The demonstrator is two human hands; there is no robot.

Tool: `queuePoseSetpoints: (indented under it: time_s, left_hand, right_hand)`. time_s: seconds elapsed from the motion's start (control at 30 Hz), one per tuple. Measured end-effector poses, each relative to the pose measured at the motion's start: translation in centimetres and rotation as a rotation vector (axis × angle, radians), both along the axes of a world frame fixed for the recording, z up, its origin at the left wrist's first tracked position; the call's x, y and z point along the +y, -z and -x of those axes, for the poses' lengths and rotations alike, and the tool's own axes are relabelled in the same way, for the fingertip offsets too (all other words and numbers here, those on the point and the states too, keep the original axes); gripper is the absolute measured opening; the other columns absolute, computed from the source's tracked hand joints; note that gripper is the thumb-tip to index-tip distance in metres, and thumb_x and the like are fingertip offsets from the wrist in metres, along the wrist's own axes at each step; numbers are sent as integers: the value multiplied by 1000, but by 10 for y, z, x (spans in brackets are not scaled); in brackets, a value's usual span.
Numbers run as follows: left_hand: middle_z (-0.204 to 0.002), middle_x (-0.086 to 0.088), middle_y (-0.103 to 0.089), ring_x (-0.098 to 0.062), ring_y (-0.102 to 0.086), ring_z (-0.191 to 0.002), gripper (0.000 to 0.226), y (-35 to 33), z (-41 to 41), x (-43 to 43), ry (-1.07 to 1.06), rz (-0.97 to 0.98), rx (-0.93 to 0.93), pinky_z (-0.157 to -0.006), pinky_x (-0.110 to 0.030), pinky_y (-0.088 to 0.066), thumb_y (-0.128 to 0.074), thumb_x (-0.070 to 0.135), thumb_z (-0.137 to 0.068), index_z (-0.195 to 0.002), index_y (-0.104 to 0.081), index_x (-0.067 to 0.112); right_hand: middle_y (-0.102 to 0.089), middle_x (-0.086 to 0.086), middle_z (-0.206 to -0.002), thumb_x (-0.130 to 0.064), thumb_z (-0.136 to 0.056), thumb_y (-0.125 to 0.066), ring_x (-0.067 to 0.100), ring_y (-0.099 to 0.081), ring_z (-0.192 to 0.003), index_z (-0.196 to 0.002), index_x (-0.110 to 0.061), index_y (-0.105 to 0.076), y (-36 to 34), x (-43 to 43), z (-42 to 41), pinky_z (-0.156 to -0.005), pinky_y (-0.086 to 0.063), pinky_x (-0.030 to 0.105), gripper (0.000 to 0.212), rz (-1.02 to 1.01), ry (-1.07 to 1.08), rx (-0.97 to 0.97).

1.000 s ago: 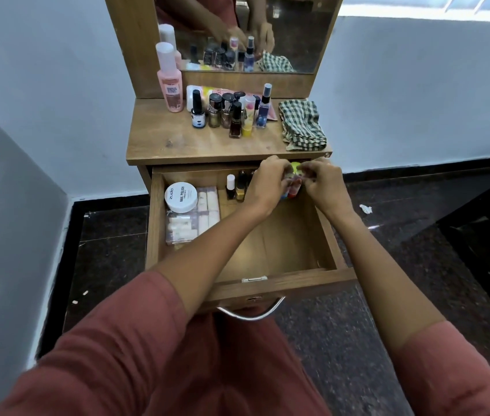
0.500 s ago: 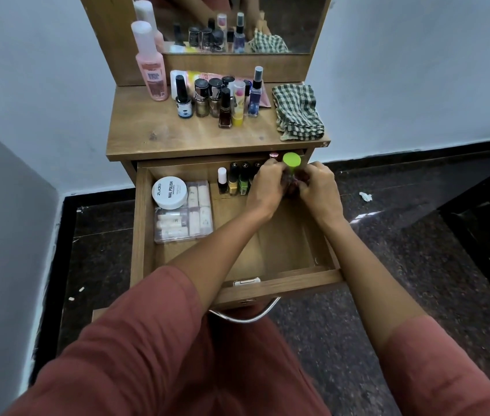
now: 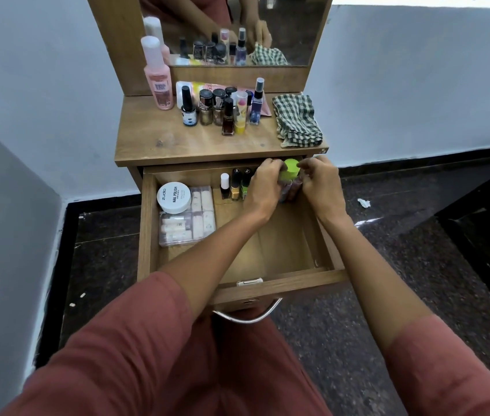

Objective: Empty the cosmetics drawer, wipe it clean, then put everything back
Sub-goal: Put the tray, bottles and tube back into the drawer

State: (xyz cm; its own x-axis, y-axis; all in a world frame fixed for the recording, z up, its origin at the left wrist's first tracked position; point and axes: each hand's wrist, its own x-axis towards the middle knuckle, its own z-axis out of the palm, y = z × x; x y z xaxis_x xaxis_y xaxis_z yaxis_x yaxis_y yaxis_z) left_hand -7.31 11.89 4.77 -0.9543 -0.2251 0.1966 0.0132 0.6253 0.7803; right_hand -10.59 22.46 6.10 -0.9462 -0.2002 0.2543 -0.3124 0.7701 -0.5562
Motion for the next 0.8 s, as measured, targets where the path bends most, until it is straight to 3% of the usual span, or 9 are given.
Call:
queuePoseSetpoints:
  time_s: [0.23,0.33,0.5,0.7,0.8]
  left_hand:
    - [-102,-9,-64,-19,-61,-92,20,-42,2,-46,-134,65,248,-79,-30,-52,-58,1,-84,-103,-62,6]
    - [-106,-10,-61,-22,-55,-99,24,-59,8,-69,-236,77,343,-83,-28,-48,-55,0,-85,-107,-61,6]
    - [-121,-9,-53,-20,-49,-114,47,-66,20,-96,-282,179,280,-93,-22,-42,-53,-10,-81,-125,-52,8]
    - [-109,-5,-54,-3,-51,-87,29,-62,31,-104,-162,170,193,-78,-21,-49,-44,4,-92,-118,-57,7]
    - [-117,-12,-54,-18,-54,-102,34,-63,27,-101,-138,220,197,-85,-27,-49,-48,-2,-87,-119,-56,4]
  right_hand:
    - [-68,19,-95,9,-80,-54,23,-61,-89,-94,5,-68,-51,-41,9,-77,-42,15,21,168,-107,136]
    - [-67,19,-95,8,-80,-56,25,-61,-89,-97,3,-68,-65,-66,13,-78,-44,19,21,200,-179,203]
    - [-60,19,-104,6,-82,-54,24,-58,-95,-108,1,-64,-71,-98,25,-78,-39,13,29,164,-252,237]
    - [-54,17,-108,0,-86,-53,26,-54,-98,-120,0,-58,-58,-108,40,-84,-46,26,34,21,-286,236]
    - [-55,17,-110,1,-85,-53,24,-55,-98,-114,3,-59,-60,-108,42,-85,-47,26,29,39,-281,232]
